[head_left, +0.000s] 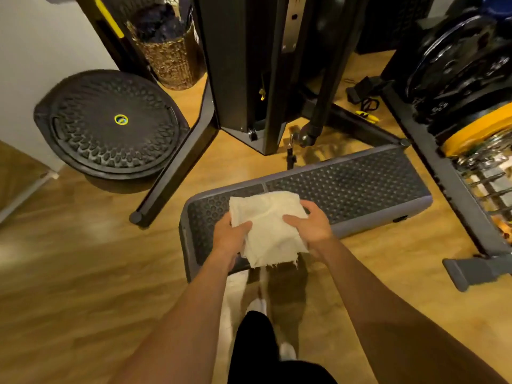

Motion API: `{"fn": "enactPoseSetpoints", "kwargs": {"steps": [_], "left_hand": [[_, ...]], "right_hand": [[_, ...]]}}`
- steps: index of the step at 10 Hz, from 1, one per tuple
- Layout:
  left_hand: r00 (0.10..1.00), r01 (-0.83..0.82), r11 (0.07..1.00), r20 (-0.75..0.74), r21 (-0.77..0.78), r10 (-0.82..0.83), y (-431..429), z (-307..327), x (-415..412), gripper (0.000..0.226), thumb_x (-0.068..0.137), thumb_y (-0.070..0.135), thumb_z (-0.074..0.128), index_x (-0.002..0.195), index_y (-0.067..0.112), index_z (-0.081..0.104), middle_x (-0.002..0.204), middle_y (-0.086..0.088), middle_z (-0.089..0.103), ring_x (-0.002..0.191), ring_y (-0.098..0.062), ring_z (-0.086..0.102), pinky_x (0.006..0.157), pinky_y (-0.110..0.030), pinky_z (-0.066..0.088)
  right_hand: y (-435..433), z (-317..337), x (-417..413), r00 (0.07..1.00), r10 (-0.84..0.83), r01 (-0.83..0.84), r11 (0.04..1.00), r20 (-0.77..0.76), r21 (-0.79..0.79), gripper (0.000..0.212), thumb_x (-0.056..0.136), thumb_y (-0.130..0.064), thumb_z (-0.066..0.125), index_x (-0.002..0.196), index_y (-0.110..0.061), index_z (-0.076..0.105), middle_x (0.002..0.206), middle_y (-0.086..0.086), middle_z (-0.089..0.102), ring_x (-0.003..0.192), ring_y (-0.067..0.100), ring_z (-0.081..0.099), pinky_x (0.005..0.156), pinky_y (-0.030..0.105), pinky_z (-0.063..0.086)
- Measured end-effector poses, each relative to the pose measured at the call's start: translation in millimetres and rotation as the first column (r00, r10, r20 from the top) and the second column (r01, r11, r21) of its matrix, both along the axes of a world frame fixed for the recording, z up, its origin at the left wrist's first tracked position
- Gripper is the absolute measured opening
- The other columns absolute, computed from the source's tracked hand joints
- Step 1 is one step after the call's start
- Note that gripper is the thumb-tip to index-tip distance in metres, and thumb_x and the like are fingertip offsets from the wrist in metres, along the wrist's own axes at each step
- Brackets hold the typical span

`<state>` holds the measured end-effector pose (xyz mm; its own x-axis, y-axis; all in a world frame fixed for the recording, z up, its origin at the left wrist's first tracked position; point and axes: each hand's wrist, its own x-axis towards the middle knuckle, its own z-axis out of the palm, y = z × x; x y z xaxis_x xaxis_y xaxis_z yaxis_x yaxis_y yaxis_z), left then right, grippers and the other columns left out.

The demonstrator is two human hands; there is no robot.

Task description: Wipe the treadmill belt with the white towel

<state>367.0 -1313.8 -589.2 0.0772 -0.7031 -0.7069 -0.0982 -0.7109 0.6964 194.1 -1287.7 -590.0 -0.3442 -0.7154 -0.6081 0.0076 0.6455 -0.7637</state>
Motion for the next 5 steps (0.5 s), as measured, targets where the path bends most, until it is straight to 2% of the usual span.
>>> {"fn": "enactPoseSetpoints", "kwargs": {"steps": [1, 2, 3, 4, 5], "left_hand": [[0.999, -0.029, 1.000, 0.027, 0.007, 0.029, -30, -69, -10, 0.040, 0.088, 0.007, 0.065, 0.126, 0.017, 0.057, 0.117, -0.003, 0.065, 0.103, -0.024, 0.062, 0.084, -0.041, 0.056], [0.987, -0.060, 0.998, 0.150, 0.019, 0.057, -52, -133, -17, 0.039, 0.091, 0.016, 0.063, 0.128, 0.020, 0.053, 0.117, -0.001, 0.062, 0.103, -0.023, 0.061, 0.084, -0.037, 0.055], [0.892, 0.173, 0.979, 0.404, 0.109, -0.203, -57, -184, -23, 0.047, 0.091, 0.021, 0.062, 0.135, 0.017, 0.046, 0.128, -0.010, 0.058, 0.116, -0.030, 0.056, 0.098, -0.037, 0.047], [0.786, 0.357, 0.909, 0.456, 0.216, -0.417, -47, -202, -30, 0.048, 0.092, 0.022, 0.061, 0.137, 0.012, 0.046, 0.140, -0.012, 0.049, 0.127, -0.031, 0.046, 0.104, -0.036, 0.040], [0.829, 0.350, 0.904, 0.368, 0.244, -0.421, -46, -195, -42, 0.045, 0.091, 0.022, 0.063, 0.134, 0.014, 0.051, 0.143, -0.009, 0.045, 0.127, -0.029, 0.047, 0.105, -0.038, 0.042]], "right_hand": [[-41, -58, -8, 0.992, 0.020, -0.029, 0.997, -0.127, -0.067, 0.048, 0.086, -0.019, 0.068, 0.131, -0.017, 0.050, 0.121, 0.008, 0.058, 0.097, 0.021, 0.058, 0.073, 0.034, 0.051], [-67, -124, -17, 0.935, 0.144, -0.156, 0.988, -0.325, -0.012, 0.048, 0.093, -0.024, 0.058, 0.138, -0.017, 0.043, 0.129, 0.008, 0.054, 0.115, 0.027, 0.052, 0.085, 0.033, 0.044], [-71, -183, -24, 0.816, 0.439, -0.382, 0.898, -0.376, 0.219, 0.055, 0.096, -0.030, 0.053, 0.145, -0.020, 0.032, 0.144, 0.009, 0.044, 0.129, 0.030, 0.043, 0.103, 0.040, 0.038], [-62, -198, -28, 0.729, 0.605, -0.522, 0.793, -0.319, 0.313, 0.049, 0.098, -0.027, 0.049, 0.145, -0.021, 0.035, 0.149, 0.009, 0.036, 0.133, 0.029, 0.038, 0.108, 0.038, 0.033], [-64, -189, -33, 0.812, 0.538, -0.479, 0.836, -0.229, 0.266, 0.040, 0.098, -0.021, 0.048, 0.138, -0.019, 0.044, 0.144, 0.008, 0.043, 0.125, 0.029, 0.046, 0.105, 0.042, 0.042]]}}
